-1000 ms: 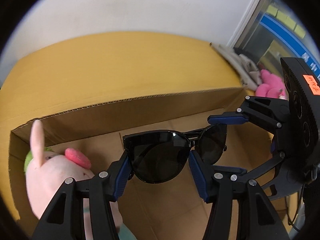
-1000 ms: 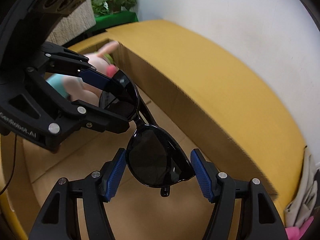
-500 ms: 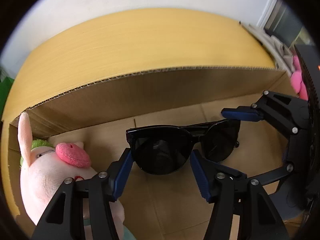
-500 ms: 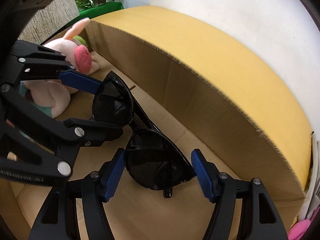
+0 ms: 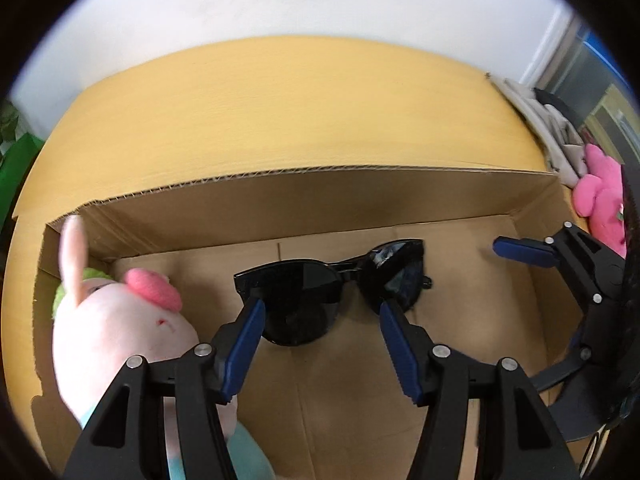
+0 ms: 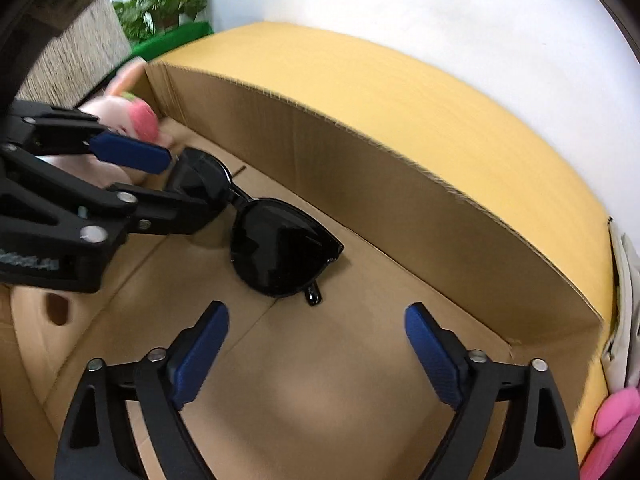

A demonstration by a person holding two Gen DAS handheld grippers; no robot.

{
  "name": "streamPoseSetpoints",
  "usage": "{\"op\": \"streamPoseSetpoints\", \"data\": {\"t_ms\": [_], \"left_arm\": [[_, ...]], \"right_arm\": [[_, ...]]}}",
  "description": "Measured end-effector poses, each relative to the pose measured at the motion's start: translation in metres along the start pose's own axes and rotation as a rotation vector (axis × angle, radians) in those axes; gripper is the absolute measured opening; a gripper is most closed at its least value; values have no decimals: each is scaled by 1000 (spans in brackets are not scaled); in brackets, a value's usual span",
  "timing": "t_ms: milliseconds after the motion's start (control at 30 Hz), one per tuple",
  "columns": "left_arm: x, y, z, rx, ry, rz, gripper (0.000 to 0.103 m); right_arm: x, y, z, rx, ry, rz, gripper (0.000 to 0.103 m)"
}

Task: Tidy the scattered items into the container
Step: 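Lower the sunglasses into the box and open both grippers, then withdraw both grippers from the box toward the clear phone case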

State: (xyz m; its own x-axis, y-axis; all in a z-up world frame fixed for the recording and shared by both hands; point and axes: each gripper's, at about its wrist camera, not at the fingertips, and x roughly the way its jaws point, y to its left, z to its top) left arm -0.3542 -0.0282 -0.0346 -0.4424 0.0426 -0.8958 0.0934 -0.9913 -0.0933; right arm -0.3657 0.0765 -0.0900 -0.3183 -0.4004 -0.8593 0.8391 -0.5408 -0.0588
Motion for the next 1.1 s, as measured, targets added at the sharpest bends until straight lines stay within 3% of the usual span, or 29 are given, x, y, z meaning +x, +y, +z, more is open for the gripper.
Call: {"op": "streamPoseSetpoints", "data": {"t_ms": [200,333,467,633,733,933,1100], "left_arm": [[-57,3,-28,36,-102,-43,59],[-108,-7,-49,63,-194,-51,63],[-158,-3,-101,78,-274,-42,69],[-198,-8,-161,116,-347,39,69],[-217,-9,-194,102,-393,58,79],[-240,-4,-253,62,-442,90,79],[-240,6,-284,-11,-444,48,79]], "right_arm": [[-60,8,-23,64,-113,51,102],[-104,37,-40,103,-192,102,102],[-144,58,-62,120,-260,82,103],[-203,85,-95,171,-324,46,103],[-219,102,-108,166,-332,15,103],[-236,152,-133,129,-360,-8,103],[-239,188,-158,129,-365,3,103]]}}
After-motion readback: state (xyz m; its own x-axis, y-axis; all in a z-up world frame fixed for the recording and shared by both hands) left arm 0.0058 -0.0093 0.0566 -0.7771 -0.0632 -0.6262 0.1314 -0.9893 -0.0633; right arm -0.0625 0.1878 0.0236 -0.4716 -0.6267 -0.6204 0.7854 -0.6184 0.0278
